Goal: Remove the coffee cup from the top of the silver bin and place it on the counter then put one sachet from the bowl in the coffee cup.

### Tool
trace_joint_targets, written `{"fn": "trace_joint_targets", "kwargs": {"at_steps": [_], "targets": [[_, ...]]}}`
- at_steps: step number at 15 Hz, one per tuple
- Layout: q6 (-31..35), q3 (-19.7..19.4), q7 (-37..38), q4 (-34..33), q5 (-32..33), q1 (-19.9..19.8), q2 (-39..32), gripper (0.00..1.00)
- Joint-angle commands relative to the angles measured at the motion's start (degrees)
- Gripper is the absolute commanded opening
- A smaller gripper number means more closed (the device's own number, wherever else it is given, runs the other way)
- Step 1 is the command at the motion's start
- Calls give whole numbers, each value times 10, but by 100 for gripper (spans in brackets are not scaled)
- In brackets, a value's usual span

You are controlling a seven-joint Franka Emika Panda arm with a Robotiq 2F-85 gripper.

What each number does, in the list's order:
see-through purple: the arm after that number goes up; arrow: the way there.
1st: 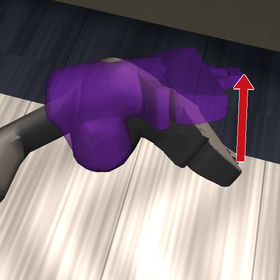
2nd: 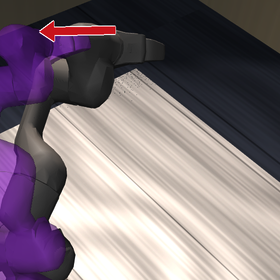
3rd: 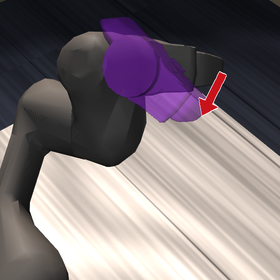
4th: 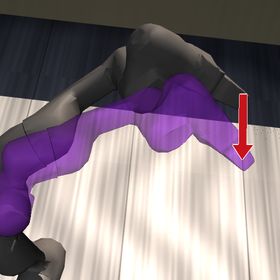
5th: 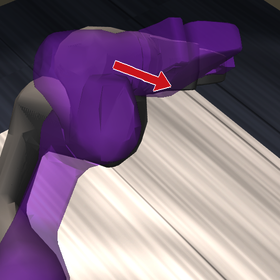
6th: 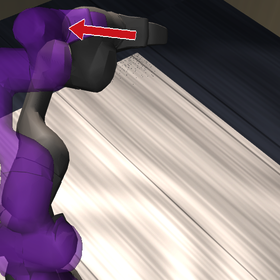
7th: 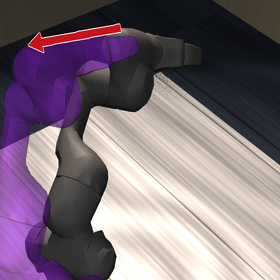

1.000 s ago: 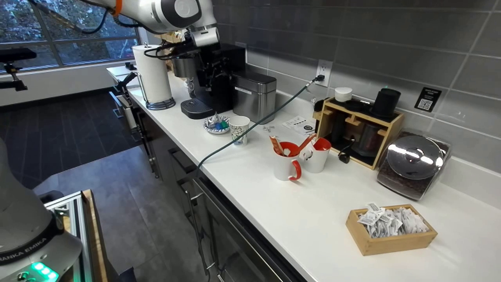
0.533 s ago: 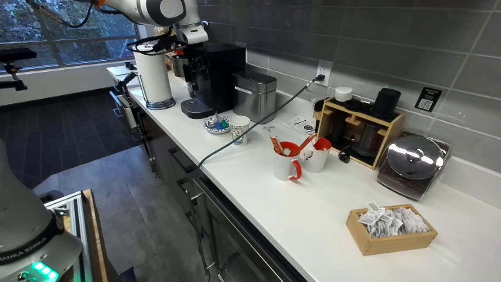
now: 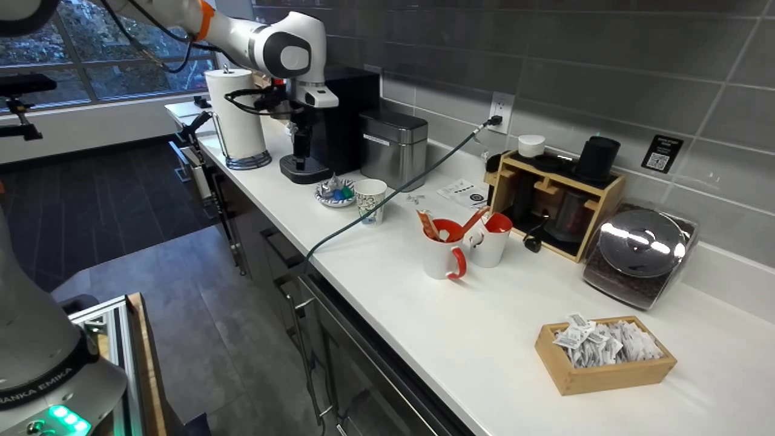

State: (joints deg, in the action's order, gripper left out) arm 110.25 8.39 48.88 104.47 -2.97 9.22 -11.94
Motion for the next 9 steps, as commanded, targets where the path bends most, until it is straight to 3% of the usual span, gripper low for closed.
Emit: {"fn": "trace_joint_targets", "kwargs": {"at_steps": [1,8,9], "targets": [[-77,0,-57,-77,9,18,-68,100],[-126,-14,-57,-168,31,53,-132,100],[-96,-13,-60,-129,23,52,-108,100]]}}
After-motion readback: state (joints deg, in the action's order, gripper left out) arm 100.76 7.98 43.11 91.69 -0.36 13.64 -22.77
